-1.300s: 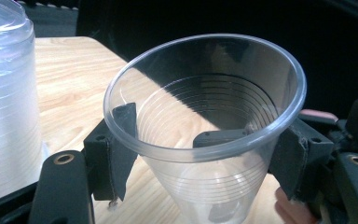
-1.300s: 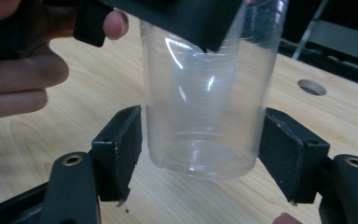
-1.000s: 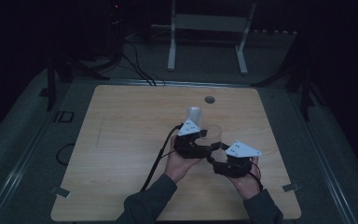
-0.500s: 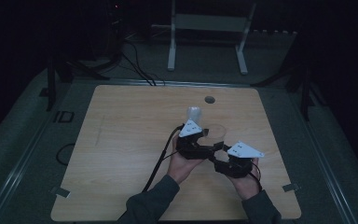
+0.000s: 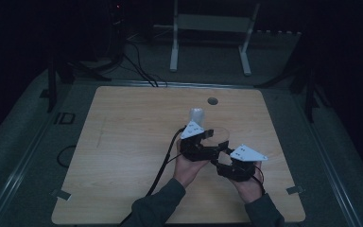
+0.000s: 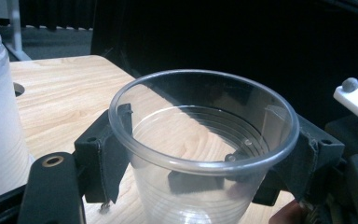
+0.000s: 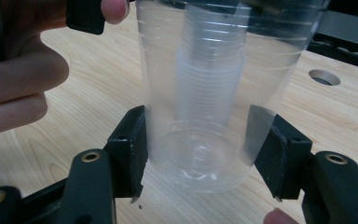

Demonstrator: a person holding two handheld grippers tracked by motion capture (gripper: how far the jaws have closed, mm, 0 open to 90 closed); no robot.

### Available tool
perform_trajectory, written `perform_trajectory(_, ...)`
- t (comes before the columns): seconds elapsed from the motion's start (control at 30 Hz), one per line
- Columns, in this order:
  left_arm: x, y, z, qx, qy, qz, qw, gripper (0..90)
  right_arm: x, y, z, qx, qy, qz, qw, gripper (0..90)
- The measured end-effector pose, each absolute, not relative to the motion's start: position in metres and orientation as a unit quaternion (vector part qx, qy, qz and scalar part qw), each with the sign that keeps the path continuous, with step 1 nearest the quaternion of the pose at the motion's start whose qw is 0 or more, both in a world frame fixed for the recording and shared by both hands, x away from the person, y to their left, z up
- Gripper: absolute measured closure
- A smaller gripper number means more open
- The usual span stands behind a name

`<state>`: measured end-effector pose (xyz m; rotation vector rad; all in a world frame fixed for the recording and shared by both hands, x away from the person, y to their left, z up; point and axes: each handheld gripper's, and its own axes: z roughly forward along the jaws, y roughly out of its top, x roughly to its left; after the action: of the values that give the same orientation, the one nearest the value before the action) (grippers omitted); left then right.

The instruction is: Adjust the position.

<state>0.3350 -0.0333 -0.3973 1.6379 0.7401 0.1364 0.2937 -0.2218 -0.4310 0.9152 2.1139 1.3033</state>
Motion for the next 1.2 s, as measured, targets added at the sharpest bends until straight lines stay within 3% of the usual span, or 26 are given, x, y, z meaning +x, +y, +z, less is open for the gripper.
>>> perform_trajectory(0.67,0.33,-0.038,-0.4,0.727,0.31,0.088,0.606,28.4,0.292,-0.227,-0.435,0.345,0.775,0.464,0.253,29.7)
perform_trajectory(1.2,0.321,-0.037,-0.397,0.726,0.303,0.147,0.599,28.4,0.289,-0.237,-0.441,0.355,0.775,0.458,0.252,28.7)
